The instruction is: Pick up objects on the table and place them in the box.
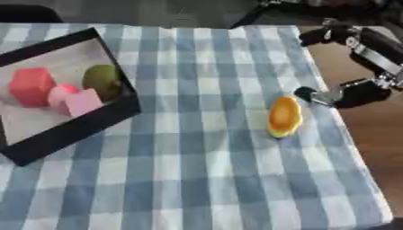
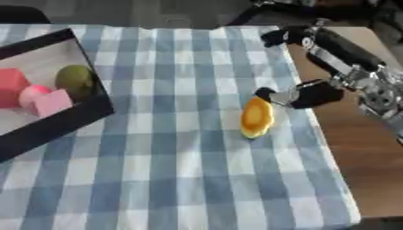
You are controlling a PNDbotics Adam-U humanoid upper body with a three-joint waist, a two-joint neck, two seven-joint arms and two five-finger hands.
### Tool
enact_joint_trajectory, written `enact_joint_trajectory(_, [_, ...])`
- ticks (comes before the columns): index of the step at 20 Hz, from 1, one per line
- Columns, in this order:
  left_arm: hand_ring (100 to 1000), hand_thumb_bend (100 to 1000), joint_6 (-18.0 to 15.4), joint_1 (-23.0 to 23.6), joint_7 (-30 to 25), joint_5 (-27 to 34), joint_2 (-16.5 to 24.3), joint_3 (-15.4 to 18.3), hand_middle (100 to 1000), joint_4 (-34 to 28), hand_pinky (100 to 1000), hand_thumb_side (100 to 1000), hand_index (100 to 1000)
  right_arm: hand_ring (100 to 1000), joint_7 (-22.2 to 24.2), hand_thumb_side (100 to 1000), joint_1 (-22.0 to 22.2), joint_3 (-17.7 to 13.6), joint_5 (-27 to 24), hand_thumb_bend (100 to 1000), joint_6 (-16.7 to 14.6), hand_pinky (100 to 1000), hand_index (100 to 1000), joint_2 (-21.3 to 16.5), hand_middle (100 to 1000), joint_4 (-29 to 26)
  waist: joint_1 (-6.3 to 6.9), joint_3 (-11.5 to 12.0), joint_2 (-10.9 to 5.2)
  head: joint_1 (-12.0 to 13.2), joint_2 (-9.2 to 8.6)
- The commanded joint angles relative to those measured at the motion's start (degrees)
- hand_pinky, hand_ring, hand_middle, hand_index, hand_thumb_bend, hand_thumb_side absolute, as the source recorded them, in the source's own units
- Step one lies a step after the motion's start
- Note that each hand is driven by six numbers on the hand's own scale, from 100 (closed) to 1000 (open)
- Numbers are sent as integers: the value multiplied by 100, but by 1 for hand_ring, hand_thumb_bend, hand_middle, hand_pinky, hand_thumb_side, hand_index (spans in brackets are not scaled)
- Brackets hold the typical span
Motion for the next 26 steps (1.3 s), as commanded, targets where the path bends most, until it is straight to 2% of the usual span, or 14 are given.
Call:
enact_joint_trajectory(1, [978, 100, 7, -31, -10, -21, 216, 52, 839, -36, 869, 787, 855, 846, -41, 335, 270, -157, 279, 484, -173, 866, 899, -57, 770, -99, 108, -23, -87, 34, -11])
enact_joint_trajectory(5, [980, 100, 14, -23, -20, -16, 195, 45, 840, -15, 869, 789, 855, 846, -30, 287, 635, -183, 492, 487, -239, 866, 897, 240, 768, -99, 138, -55, -70, 78, -11])
enact_joint_trajectory(8, [980, 100, 14, -22, -35, -11, 185, 33, 840, -3, 869, 789, 855, 845, 17, 280, 720, -169, 553, 490, -204, 865, 895, 403, 767, -99, 157, -63, -64, 99, -11])
enact_joint_trajectory(12, [981, 100, 19, -32, -59, 2, 163, 8, 840, 16, 869, 790, 855, 845, 104, 311, 683, -105, 484, 496, -43, 863, 897, 533, 768, -99, 174, -58, -49, 86, -11])
enact_joint_trajectory(13, [982, 100, 22, -35, -69, 4, 156, -2, 841, 23, 869, 791, 855, 844, 122, 343, 648, -83, 454, 497, 12, 862, 897, 540, 767, -99, 176, -53, -43, 70, -11])
enact_joint_trajectory(18, [983, 100, 30, -55, -96, 5, 128, -26, 841, 44, 869, 792, 855, 843, 131, 377, 447, 10, 269, 490, 286, 860, 900, 520, 766, -99, 171, -26, -12, 9, -11])
enact_joint_trajectory(26, [985, 100, 39, -79, -136, 8, 97, -52, 842, 56, 868, 794, 855, 837, 90, 429, 202, 125, 71, 476, 1310, 858, 900, 514, 763, -99, 161, 25, 20, -55, -11])
